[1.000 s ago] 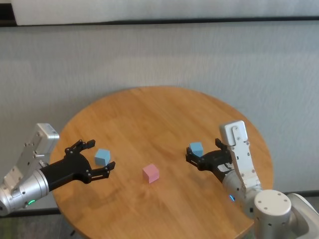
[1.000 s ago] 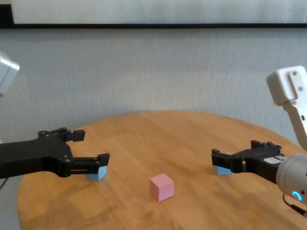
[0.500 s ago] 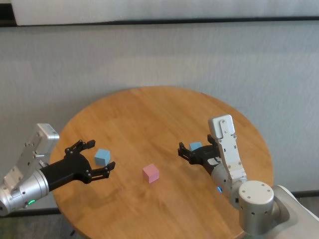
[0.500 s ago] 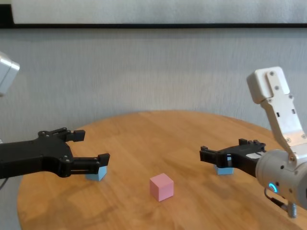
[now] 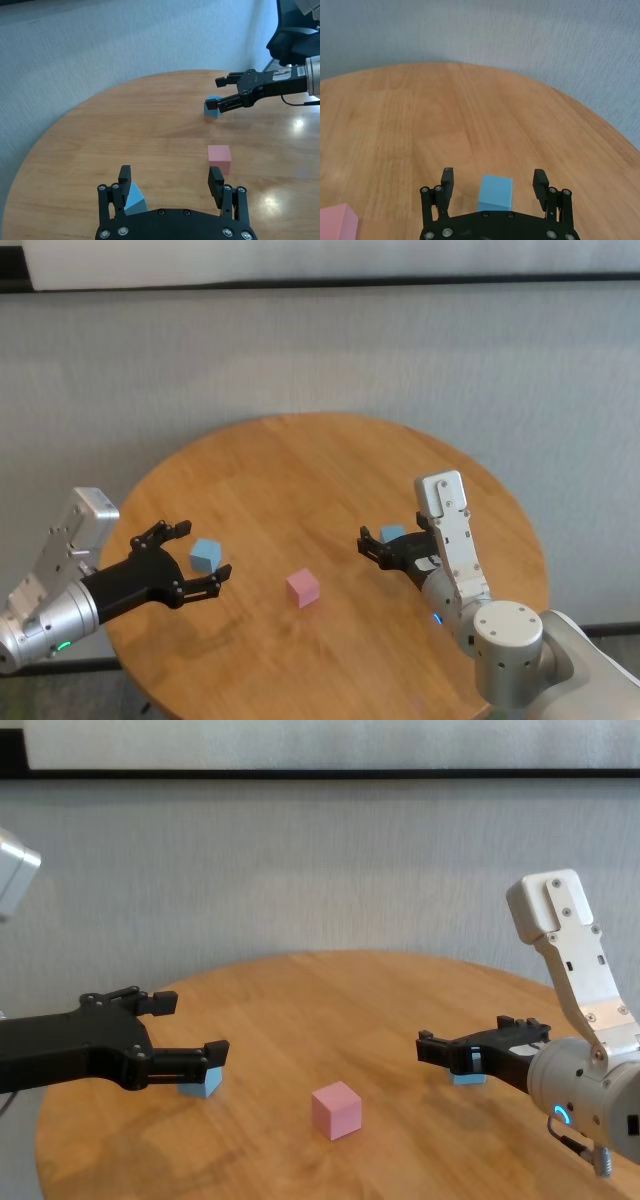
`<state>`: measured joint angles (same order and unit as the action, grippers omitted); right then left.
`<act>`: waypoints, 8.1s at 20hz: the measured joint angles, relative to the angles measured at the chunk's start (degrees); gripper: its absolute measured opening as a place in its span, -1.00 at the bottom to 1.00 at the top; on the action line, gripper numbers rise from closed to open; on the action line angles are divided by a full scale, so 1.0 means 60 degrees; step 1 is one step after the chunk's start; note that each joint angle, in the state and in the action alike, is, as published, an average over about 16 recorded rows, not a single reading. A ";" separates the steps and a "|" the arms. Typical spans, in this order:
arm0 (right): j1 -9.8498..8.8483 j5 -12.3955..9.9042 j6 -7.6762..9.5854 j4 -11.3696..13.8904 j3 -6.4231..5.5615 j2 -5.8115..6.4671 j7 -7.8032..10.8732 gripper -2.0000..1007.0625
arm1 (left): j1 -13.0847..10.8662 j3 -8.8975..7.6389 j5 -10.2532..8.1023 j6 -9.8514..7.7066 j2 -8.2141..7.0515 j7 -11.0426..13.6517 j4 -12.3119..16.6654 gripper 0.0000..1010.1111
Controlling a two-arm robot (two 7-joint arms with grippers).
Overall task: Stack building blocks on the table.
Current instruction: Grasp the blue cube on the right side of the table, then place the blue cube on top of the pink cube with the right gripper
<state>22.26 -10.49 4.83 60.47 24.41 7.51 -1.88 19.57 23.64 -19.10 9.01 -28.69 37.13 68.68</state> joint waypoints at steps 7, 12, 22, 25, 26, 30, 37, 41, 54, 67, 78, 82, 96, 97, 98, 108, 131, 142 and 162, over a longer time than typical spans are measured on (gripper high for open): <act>-0.0007 0.0105 0.0000 -0.0170 -0.0142 -0.0070 0.0024 0.99 | 0.0000 0.0000 0.0000 0.0000 0.0000 0.0000 0.0000 0.98; -0.0004 0.0189 -0.0011 -0.0318 -0.0223 -0.0126 0.0061 0.99 | 0.0000 0.0000 0.0000 0.0000 0.0000 0.0000 0.0000 0.98; 0.0064 0.0388 -0.0108 -0.0653 -0.0348 -0.0286 0.0132 0.99 | 0.0000 0.0000 0.0000 0.0000 0.0000 0.0000 0.0000 0.98; 0.0085 0.0452 -0.0133 -0.0722 -0.0383 -0.0336 0.0144 0.99 | 0.0000 0.0000 0.0000 0.0000 0.0000 0.0000 0.0000 0.98; 0.0090 0.0475 -0.0139 -0.0742 -0.0395 -0.0352 0.0146 0.99 | 0.0000 0.0000 0.0000 0.0000 0.0000 0.0000 0.0000 0.98; 0.0106 0.0551 -0.0151 -0.0801 -0.0438 -0.0405 0.0150 0.99 | 0.0000 0.0000 0.0000 0.0000 0.0000 0.0000 0.0000 0.98; 0.0135 0.0700 -0.0112 -0.0882 -0.0524 -0.0483 0.0110 0.96 | 0.0000 0.0000 0.0000 0.0000 0.0000 0.0000 0.0000 0.98; 0.0148 0.0781 -0.0068 -0.0909 -0.0572 -0.0516 0.0098 0.86 | 0.0000 0.0000 0.0000 0.0000 0.0000 0.0000 0.0000 0.98; 0.0126 0.1009 0.0073 -0.0892 -0.0770 -0.0609 0.0209 0.12 | 0.0000 0.0000 0.0000 0.0000 0.0000 0.0000 0.0000 0.98; -0.0276 0.1294 -0.0034 0.0382 -0.0756 -0.0181 0.1204 -0.28 | 0.0000 0.0000 0.0000 0.0000 0.0000 0.0000 0.0001 0.98; -0.1294 0.1098 0.0393 0.3205 -0.0696 0.0883 0.2875 -0.28 | 0.0000 0.0000 0.0000 0.0000 0.0001 0.0000 0.0001 0.98; -0.1703 0.0971 0.0634 0.3892 -0.0673 0.1103 0.3151 -0.28 | 0.0000 0.0000 0.0000 0.0000 0.0001 0.0000 0.0001 0.98; -0.2261 0.1119 0.0594 0.3993 -0.0267 0.1092 0.3262 -0.28 | 0.0000 0.0000 0.0000 0.0000 0.0001 0.0000 0.0001 0.98; -0.2249 0.1145 0.0557 0.3930 -0.0239 0.1070 0.3262 -0.28 | 0.0000 0.0000 0.0000 0.0000 0.0001 0.0000 0.0001 0.98; -0.2234 0.1175 0.0515 0.3863 -0.0211 0.1047 0.3260 -0.28 | 0.0000 0.0000 0.0000 0.0000 0.0001 0.0000 0.0001 0.98; -0.2040 0.1481 0.0182 0.3278 0.0006 0.0797 0.3201 -0.28 | 0.0000 0.0000 0.0000 0.0000 0.0001 0.0000 0.0001 0.98; -0.1562 0.2177 0.0128 0.2299 0.0214 0.0060 0.2930 -0.28 | 0.0000 0.0000 0.0000 0.0000 0.0001 0.0000 0.0001 0.98; -0.1311 0.2305 0.0089 0.1821 0.0156 -0.0228 0.2828 -0.28 | 0.0000 0.0000 0.0000 0.0000 0.0001 0.0000 0.0001 0.98; -0.1226 0.2429 0.0082 0.1618 0.0071 -0.0414 0.2737 -0.28 | 0.0000 0.0000 0.0000 0.0000 0.0001 0.0000 0.0001 0.98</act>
<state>14.90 4.09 5.32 70.18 24.84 5.02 14.54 19.57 23.64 -19.10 9.01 -28.69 37.13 68.68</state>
